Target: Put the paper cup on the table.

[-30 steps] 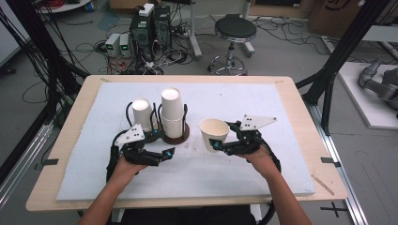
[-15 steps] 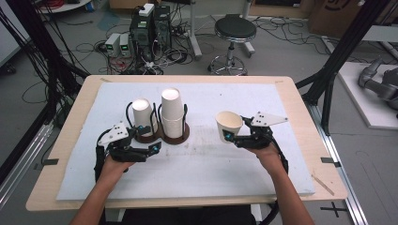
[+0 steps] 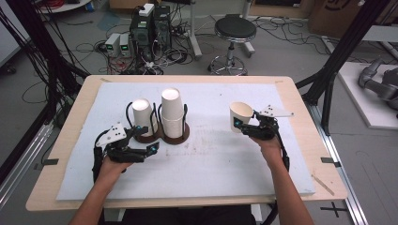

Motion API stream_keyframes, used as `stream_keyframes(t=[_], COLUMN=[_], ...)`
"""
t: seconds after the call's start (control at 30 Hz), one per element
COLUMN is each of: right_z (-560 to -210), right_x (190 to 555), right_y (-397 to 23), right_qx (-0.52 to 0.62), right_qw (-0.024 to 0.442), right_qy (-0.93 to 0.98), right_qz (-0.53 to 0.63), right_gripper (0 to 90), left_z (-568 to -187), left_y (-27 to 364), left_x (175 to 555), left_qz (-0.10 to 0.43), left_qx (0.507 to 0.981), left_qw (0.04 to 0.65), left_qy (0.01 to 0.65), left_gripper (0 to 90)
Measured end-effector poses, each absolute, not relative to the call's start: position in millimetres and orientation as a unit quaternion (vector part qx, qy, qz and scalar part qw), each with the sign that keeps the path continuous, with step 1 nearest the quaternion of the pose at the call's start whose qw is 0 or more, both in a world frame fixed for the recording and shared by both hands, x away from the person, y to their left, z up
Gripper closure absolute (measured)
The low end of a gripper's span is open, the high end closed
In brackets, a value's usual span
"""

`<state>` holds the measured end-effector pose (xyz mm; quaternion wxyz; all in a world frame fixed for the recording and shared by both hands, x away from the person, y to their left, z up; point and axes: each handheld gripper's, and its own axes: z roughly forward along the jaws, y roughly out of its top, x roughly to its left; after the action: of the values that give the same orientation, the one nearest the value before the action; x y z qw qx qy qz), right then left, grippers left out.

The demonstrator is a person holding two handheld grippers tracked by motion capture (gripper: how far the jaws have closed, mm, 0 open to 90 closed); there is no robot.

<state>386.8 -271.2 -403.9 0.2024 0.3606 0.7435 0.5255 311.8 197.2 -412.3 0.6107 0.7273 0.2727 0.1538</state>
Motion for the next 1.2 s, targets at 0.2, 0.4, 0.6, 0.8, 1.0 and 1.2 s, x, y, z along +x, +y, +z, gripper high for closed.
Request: stream_keyframes(t=[0.2,0.4,0.6,0.8,1.0,1.2], right_z=[-415.4,-424.0,-428.6,-432.2,-434.9,-432.8], right_x=[396.7,403.4,401.5,394.9,389.9,383.3], right_y=[-278.6,-284.7,-287.2,-294.8,-299.4,-300.4], right_qx=[0.393,0.419,0.417,0.415,0.427,0.415], right_qw=[0.195,0.200,0.205,0.200,0.190,0.185], right_qy=[0.749,0.755,0.758,0.758,0.756,0.767], right_qz=[0.496,0.462,0.458,0.461,0.458,0.453], right_gripper=[34.7,34.2,31.9,25.6,19.0,19.0], left_z=[-414.0,-415.0,-416.1,-416.8,-416.9,-417.6], left_y=[197.8,198.2,199.0,198.8,197.6,197.9], left_x=[312.7,313.3,313.9,313.9,314.6,314.7], left_qz=[0.153,0.152,0.152,0.151,0.149,0.147], left_qx=[0.727,0.728,0.727,0.727,0.727,0.728], left_qw=[0.610,0.608,0.607,0.606,0.606,0.606], left_qy=[0.276,0.278,0.283,0.285,0.285,0.286], left_gripper=[20.4,20.4,20.4,20.4,20.4,20.4])
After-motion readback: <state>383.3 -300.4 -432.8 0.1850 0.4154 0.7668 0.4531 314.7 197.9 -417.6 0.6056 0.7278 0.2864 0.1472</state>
